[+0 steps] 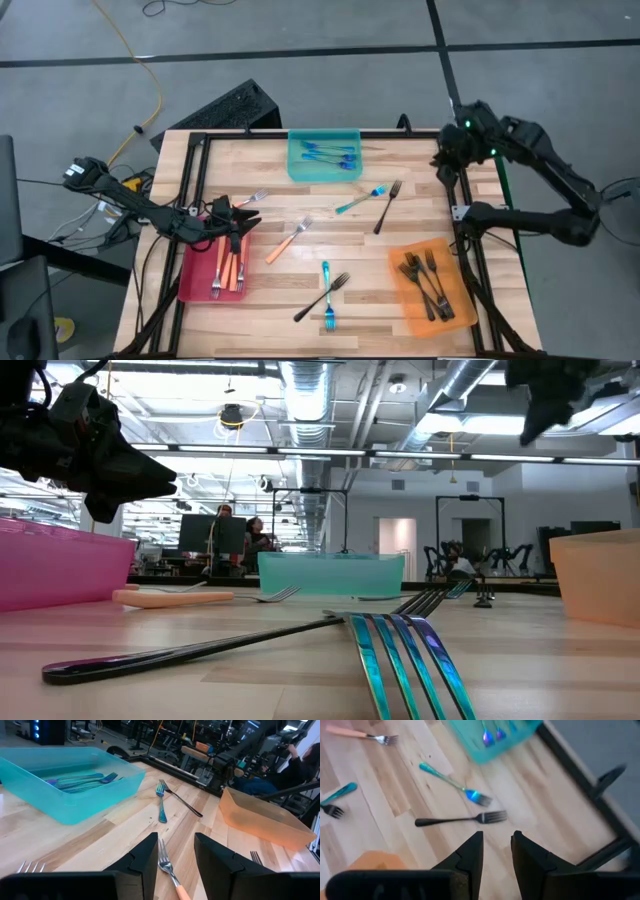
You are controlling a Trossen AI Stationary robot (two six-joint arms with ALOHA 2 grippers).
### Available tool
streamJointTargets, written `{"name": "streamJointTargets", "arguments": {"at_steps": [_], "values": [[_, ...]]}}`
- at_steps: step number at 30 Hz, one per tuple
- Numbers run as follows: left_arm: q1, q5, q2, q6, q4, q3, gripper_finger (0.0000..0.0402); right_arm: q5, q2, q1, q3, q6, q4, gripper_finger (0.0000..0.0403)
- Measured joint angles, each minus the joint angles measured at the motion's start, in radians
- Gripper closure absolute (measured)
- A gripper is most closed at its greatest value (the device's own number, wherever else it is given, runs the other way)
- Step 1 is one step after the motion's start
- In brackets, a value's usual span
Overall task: Sort silverware by color (type)
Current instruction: Put the black fork into the orange bin
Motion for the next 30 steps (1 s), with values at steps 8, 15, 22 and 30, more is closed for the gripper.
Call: {"name": "streamJointTargets", "arguments": {"at_steps": [8,15,22,30], "values": [[0.0,0.002,0.0,0.012,-0.001,0.0,0.029,-0.005,-0.129,0.019,-0.335,0.205,0.199,0.028],[0.0,0.003,0.0,0.012,-0.002,0.0,0.029,-0.054,-0.129,0.144,-0.563,0.269,0.535,0.028],[0.0,0.001,0.0,0.007,-0.002,0.0,0.029,-0.071,-0.017,0.45,-0.7,0.351,1.097,0.028],[0.0,-0.019,0.0,-0.013,0.0,0.0,0.029,0.109,0.299,0.828,-0.678,0.245,1.617,0.028]]}}
